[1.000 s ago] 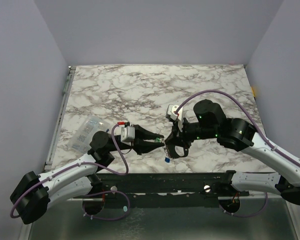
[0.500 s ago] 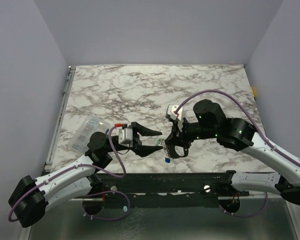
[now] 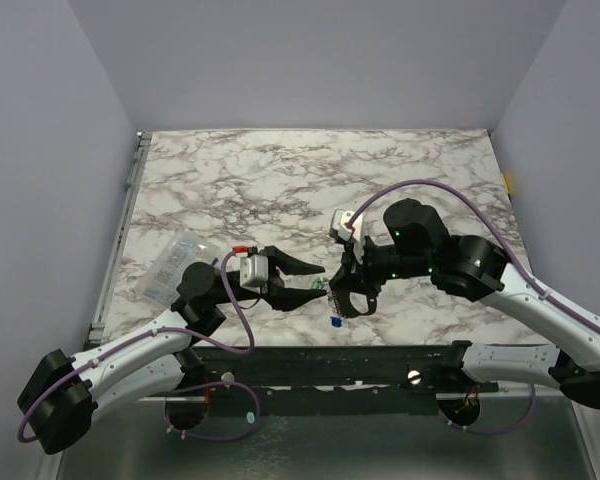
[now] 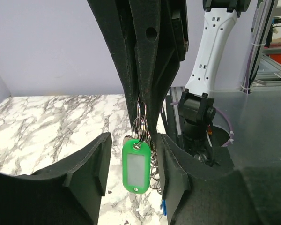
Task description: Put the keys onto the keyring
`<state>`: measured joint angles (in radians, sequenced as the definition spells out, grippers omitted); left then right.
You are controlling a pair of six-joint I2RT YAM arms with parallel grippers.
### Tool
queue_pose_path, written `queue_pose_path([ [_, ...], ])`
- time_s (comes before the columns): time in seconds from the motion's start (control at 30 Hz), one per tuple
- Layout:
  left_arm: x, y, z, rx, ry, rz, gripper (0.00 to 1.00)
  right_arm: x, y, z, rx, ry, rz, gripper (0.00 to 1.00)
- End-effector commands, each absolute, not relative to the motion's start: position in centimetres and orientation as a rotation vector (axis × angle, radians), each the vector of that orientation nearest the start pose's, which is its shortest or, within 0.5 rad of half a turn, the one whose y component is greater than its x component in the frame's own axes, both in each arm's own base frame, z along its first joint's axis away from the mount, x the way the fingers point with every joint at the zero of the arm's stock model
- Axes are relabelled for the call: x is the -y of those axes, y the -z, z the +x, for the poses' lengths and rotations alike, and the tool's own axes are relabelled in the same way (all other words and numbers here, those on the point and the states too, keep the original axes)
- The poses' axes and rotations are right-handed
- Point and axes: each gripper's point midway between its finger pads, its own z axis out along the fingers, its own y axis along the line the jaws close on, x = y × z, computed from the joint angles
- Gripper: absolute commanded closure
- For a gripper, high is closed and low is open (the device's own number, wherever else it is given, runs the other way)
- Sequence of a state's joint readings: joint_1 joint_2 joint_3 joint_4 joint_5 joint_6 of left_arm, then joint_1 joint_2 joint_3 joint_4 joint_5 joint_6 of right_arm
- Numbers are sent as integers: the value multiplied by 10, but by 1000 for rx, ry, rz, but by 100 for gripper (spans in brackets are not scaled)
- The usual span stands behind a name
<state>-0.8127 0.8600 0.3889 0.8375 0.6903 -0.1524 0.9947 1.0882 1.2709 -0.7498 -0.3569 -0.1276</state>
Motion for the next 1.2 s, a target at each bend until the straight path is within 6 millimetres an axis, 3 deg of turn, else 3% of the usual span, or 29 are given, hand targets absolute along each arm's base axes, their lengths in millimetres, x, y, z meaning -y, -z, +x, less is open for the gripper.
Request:
queue_pose_path([
  [0.0, 298, -303, 121, -928, 1228, 1011, 48, -294, -300, 119, -1732, -908, -1361, 99],
  [0.23, 297, -307, 120, -920, 1234, 1009, 49, -295, -298, 120, -1738, -903, -1361, 99],
  [0.33, 297, -307, 121, -921, 1232, 1003, 57, -296, -297, 121, -1742, -902, -1363, 99],
  [0.43, 297, -307, 122, -924, 1227, 998, 73, -296, -296, 121, -1742, -904, -1363, 99],
  [0.53, 298, -303, 123, -931, 1225, 1004, 97, -297, -298, 121, -1734, -907, -1359, 99],
  [0.57, 298, -302, 123, -934, 1225, 1006, 100, -297, -300, 120, -1729, -911, -1357, 99],
  [0.93, 296, -304, 123, -940, 1226, 985, 100, -298, -301, 120, -1712, -921, -1343, 99],
  [1.0, 295, -305, 124, -939, 1223, 978, 100, -297, -299, 121, -1722, -915, -1346, 88],
  [1.07, 295, -306, 123, -938, 1224, 978, 100, -295, -298, 121, -1735, -900, -1355, 66],
  [1.17, 295, -305, 123, -938, 1226, 981, 100, -290, -296, 123, -1753, -866, -1362, 54],
])
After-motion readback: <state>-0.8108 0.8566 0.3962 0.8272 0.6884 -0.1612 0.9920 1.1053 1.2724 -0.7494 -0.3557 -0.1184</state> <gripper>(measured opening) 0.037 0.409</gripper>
